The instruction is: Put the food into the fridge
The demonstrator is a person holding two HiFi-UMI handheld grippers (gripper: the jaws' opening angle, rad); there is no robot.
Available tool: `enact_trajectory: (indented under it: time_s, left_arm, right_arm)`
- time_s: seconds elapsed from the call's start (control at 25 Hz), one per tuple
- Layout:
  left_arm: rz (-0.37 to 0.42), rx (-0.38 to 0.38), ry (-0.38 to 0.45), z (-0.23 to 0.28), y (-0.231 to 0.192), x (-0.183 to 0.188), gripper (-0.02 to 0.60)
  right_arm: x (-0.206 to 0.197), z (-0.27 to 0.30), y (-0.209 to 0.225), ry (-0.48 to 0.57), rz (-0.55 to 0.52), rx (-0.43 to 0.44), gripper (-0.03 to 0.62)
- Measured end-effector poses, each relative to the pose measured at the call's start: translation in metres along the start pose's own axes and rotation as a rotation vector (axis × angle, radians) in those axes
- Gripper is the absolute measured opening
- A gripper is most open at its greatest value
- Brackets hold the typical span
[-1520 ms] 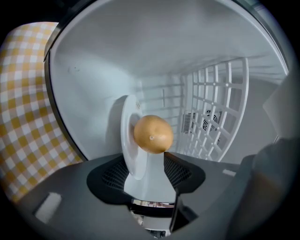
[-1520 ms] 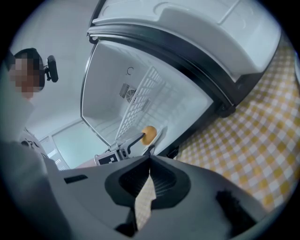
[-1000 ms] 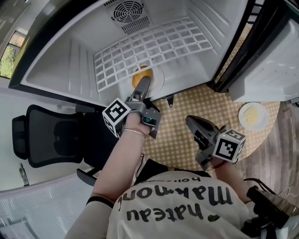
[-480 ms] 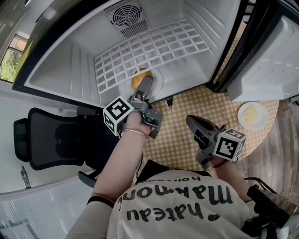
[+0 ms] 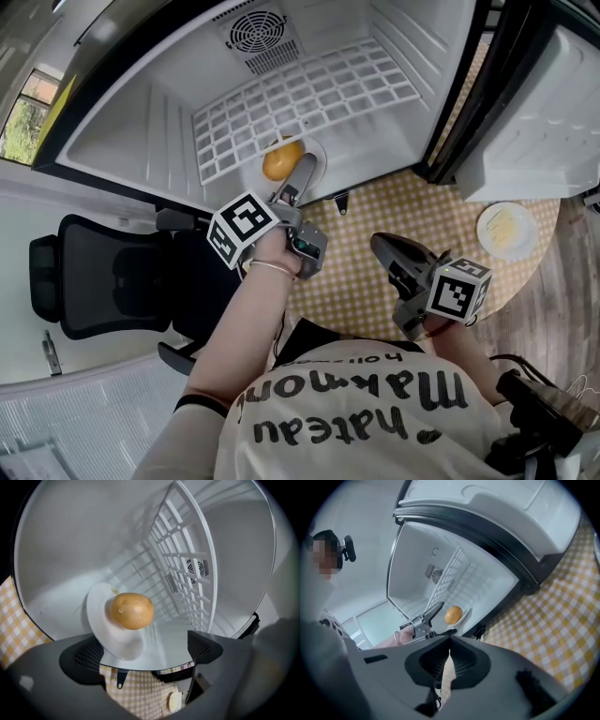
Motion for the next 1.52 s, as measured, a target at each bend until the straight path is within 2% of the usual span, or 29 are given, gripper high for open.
enact_trajectory:
  time_s: [0.24, 0.56, 0.8, 1.04, 1.52]
  left_arm:
    - [0.159, 0.028, -0.017, 0.000, 0.000, -0.011, 0.591]
    - [0.391, 0.083, -0.061, -0.002, -0.005, -0.025, 0.592]
    - [0.523, 0.106, -0.091, -0.005, -0.009, -0.034, 0.592]
    - [0.570, 0.135, -0.126, -0.010, -0.012, -0.040, 0.592]
    - [0.568, 0.122, -0.118, -0.024, -0.014, -0.049, 0.591]
  right_arm:
    - [0.000, -0.005, -0.001, -0.002, -0.004, 0.003, 0.015]
    - [-0.006, -0.008, -0.004, -0.007, 0.016, 0.009, 0.015]
    - [-0.005, -0.012, -0.005, -0.008, 0.016, 0.009, 0.015]
    - [-0.006, -0.016, -0.006, -0.009, 0.013, 0.010, 0.015]
    - [-0.015, -0.017, -0.013, -0.031, 0.010, 0.025, 0.015]
Point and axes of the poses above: the fingertips, and each gripper's own axes: z forward along the fingers, y to its right, x out of its top, the point moved 3 cm from there along -z, backward along the fingers, and after that the axes turned 10 degrees about -z, right-handed, at the moved point
